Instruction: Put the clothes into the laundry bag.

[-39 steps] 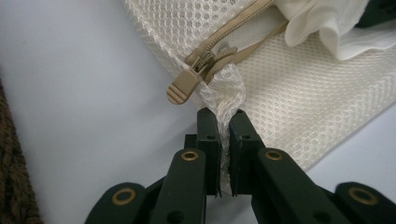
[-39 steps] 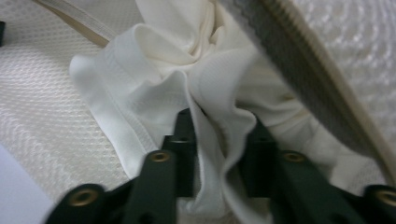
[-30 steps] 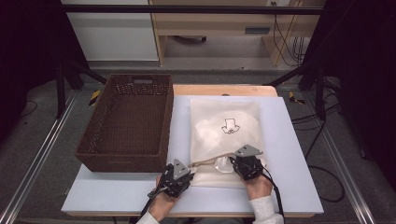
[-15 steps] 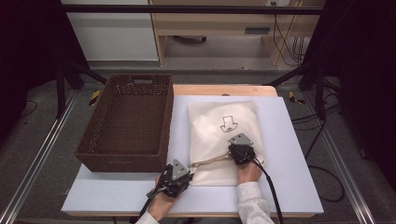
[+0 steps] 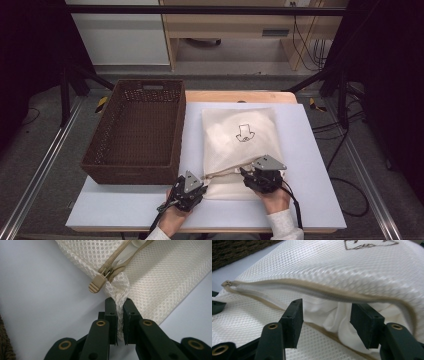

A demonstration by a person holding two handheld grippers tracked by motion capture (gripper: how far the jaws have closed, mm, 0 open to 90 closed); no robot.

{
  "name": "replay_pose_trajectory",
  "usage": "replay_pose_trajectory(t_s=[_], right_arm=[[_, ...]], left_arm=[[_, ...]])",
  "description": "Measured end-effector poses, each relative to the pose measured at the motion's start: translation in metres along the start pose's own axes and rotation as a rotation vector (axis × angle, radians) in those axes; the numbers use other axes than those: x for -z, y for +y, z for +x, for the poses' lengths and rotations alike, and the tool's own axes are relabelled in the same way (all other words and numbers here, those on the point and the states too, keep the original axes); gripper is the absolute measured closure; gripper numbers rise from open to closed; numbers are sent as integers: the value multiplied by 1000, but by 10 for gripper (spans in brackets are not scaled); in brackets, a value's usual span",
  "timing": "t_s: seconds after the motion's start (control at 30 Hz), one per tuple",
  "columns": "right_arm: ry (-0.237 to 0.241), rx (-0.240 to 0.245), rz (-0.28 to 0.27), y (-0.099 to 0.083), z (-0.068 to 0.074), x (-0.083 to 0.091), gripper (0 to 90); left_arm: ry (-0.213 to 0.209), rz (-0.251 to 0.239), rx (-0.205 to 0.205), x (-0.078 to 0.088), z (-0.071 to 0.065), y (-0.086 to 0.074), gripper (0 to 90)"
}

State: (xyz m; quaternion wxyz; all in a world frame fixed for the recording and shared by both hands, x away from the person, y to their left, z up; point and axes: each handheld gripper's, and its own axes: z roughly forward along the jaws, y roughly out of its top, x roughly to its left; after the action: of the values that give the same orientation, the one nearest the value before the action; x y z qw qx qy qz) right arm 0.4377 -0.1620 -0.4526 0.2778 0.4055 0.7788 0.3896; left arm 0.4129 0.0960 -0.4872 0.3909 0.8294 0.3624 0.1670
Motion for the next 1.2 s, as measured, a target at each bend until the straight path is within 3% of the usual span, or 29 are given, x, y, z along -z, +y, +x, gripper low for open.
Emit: replay_pose_trajectory(t_s=[0.13, 0.2, 0.27, 0.37, 0.57, 0.63, 0.7, 0.73, 0.8, 0.93, 1.03, 1.1, 1.2], right_arm=[[3, -18, 78, -2, 5, -24, 628], [27, -50, 120, -1, 4, -42, 792], [32, -65, 139, 1, 2, -53, 879], [-5, -72, 128, 5, -2, -63, 895], [-173, -15, 110, 6, -18, -81, 896], [-172, -40, 109, 6, -20, -80, 890], [-137, -64, 113, 6, -21, -76, 871], [-101, -94, 113, 6, -21, -72, 849], [-31, -108, 113, 7, -20, -59, 788], [28, -82, 58, 4, -17, -25, 714], [33, -59, 30, -3, -19, 1, 701], [28, -86, 4, -10, -24, 16, 703], [-45, -62, 7, -19, -32, 36, 687]], left_arm=[[0, 0, 1, 0, 0, 0, 832], [-2, -1, 4, 0, 0, 0, 832], [0, -1, 3, 0, 0, 0, 833], [0, 0, 2, 0, 0, 0, 835], [1, 1, -1, 0, 0, 0, 837], [-1, 0, 3, 0, 0, 0, 837], [-2, 0, 4, 0, 0, 0, 836], [-2, 0, 4, 0, 0, 0, 836], [-5, 3, 4, 0, 1, 0, 835], [-5, 1, 6, 0, 1, 0, 833], [-5, 2, 5, 0, 1, 0, 832], [-4, 1, 5, 0, 1, 0, 830], [-5, -3, 12, 0, 1, 0, 828]])
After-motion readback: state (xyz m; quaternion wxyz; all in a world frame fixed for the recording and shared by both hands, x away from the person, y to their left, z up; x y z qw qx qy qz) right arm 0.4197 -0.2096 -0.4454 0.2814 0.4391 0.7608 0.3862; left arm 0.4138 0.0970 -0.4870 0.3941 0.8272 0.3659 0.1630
